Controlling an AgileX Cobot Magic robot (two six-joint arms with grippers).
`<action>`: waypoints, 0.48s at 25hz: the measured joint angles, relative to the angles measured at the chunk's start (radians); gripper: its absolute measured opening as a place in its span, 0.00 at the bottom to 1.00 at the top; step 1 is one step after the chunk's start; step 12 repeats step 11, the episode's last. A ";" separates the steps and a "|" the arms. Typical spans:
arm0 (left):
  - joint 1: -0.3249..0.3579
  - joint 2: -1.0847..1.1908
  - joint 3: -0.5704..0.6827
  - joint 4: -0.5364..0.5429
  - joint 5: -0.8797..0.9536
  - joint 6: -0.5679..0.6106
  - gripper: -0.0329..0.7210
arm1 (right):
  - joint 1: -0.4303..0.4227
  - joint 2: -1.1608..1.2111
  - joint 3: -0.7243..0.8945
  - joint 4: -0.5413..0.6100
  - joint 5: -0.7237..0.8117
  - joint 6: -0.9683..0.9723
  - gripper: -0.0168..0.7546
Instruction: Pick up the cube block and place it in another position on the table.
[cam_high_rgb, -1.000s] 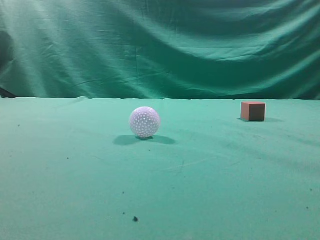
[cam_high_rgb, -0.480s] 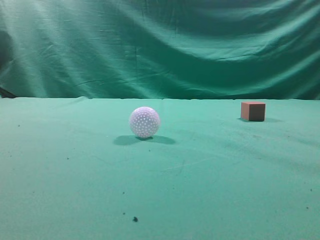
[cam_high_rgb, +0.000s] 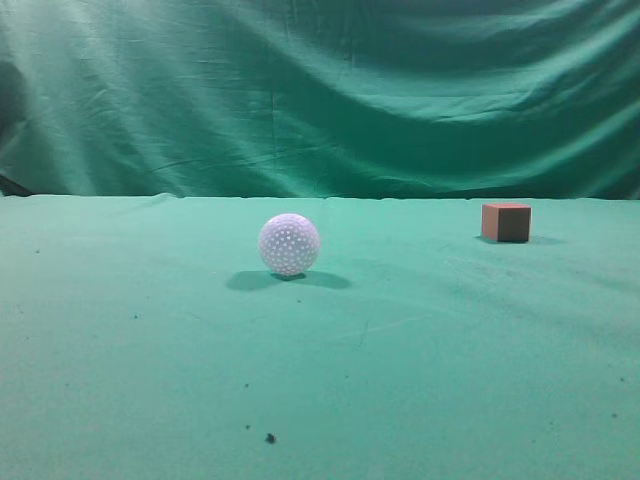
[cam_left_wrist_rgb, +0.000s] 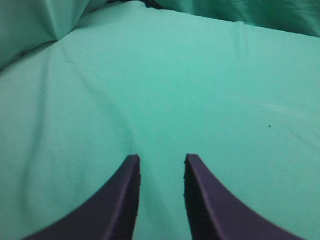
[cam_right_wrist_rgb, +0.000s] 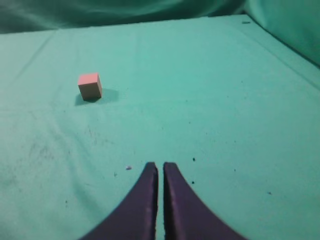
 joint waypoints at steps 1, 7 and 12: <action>0.000 0.000 0.000 0.000 0.000 0.000 0.36 | 0.000 0.000 0.000 0.000 -0.005 0.000 0.02; 0.000 0.000 0.000 0.000 0.000 0.000 0.36 | 0.000 0.000 0.000 0.004 -0.012 0.000 0.02; 0.000 0.000 0.000 0.000 0.000 0.000 0.36 | 0.000 0.000 0.000 0.004 -0.012 0.000 0.02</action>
